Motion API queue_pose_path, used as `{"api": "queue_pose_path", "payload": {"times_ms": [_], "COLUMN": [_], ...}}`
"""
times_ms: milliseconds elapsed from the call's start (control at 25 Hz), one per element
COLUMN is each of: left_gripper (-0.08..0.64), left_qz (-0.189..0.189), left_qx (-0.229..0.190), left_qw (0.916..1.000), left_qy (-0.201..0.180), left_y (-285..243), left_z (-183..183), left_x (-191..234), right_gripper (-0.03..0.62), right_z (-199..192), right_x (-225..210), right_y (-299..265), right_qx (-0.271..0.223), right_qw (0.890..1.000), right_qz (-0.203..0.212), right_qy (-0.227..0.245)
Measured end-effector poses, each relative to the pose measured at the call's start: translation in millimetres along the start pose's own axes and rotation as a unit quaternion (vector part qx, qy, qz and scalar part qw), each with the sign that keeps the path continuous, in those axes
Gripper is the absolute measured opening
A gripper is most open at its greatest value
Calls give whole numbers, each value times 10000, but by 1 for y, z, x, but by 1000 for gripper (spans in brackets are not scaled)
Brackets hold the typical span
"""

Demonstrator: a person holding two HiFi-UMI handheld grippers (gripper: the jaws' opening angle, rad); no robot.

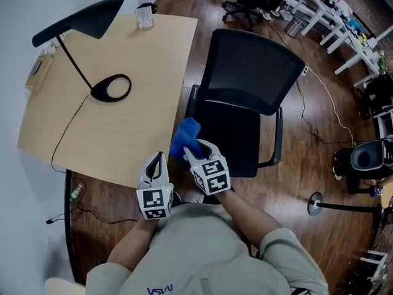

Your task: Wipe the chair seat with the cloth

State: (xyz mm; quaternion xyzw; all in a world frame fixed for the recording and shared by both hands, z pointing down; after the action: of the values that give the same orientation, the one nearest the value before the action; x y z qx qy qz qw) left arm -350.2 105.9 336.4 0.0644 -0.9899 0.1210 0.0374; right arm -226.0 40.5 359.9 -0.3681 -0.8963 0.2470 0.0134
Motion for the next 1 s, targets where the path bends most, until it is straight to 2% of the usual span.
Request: {"api": "queue_pose_path", "payload": {"times_ms": [160,320,600,800,1000], "left_gripper": [5,5,5,5,5], "left_qz": [-216,-326,-36,163,286], "left_qx": [-29,-39,184,365,546], "left_qw": [9996,9993,9997,9992,9981], "left_qy": [-183,-172,-140,23,-15], "left_y": [-32,-66,-127,-163,-203], "left_z": [14,23,17,-1,-32], "left_x": [-49,-101,-161,-183,-175], "right_gripper": [127,127,127,127,127], "right_z": [4,2,-10,-24,-49], "right_x": [-49,-107,-186,-222,-250], "right_y": [22,37,38,26,-13], "right_qx": [-124,-57,131,298,496], "right_qw": [9998,9996,9993,9987,9972], "right_qz": [-123,-138,133,282,277], "right_qy": [-135,-240,-314,-306,-479]}}
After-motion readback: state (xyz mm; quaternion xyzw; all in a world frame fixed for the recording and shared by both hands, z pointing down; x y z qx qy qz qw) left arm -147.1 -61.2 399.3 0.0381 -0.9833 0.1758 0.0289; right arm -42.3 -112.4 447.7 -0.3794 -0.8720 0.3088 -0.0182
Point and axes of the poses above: the fingertips, and each gripper's own axes: y backward along the fingers, x to its left, z out of its top, the point moved 5 cm from there along y, backward along the fingers, and after that the axes turned 7 degrees about -x, right-handed, at the moved point
